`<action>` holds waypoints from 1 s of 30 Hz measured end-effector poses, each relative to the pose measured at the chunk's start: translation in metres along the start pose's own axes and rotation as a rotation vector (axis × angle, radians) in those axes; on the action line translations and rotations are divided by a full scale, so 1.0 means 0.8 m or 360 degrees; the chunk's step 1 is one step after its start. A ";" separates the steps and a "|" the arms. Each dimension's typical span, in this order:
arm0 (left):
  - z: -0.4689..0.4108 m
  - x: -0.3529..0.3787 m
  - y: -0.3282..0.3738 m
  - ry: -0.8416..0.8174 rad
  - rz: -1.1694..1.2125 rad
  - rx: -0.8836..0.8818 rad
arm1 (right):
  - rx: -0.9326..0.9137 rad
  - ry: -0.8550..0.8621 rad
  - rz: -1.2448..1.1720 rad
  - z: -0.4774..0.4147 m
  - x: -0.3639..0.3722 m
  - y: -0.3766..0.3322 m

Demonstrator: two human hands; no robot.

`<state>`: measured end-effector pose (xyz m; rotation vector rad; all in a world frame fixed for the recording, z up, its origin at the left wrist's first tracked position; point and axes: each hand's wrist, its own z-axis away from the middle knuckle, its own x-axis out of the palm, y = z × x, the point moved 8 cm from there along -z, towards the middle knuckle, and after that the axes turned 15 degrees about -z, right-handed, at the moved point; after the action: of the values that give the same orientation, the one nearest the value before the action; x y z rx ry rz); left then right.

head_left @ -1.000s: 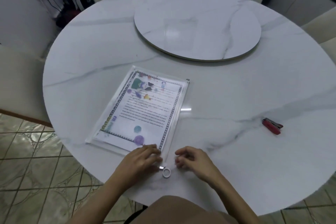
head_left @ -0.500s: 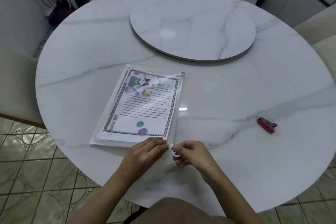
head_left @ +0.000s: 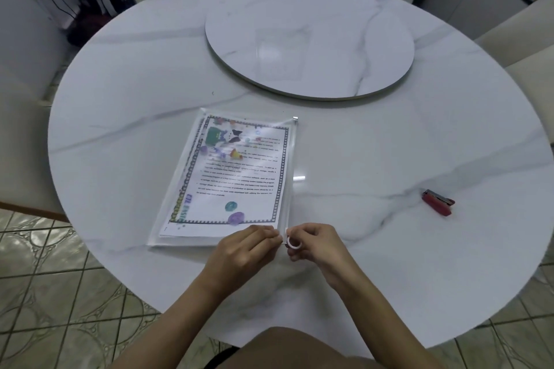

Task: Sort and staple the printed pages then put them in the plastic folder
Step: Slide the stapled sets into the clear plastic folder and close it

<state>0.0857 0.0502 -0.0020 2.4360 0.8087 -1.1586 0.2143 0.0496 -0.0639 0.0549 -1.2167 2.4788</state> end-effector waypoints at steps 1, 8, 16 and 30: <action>-0.002 -0.002 0.001 0.0008 0.0014 0.0009 | -0.0014 0.0027 -0.0007 -0.003 -0.001 -0.001; -0.007 -0.016 0.022 0.0048 0.0099 0.0108 | -0.0121 0.0136 -0.0036 -0.038 -0.014 -0.021; -0.009 -0.023 0.045 0.0010 0.0210 0.0202 | -0.0169 0.0312 0.0083 -0.100 -0.037 -0.047; -0.014 -0.037 0.060 0.0001 0.0352 0.0310 | -0.0284 0.0595 0.0153 -0.170 -0.072 -0.120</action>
<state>0.1070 0.0076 0.0300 2.6017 0.4289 -1.2000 0.3186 0.1893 -0.0874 -0.5020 -1.2881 2.3061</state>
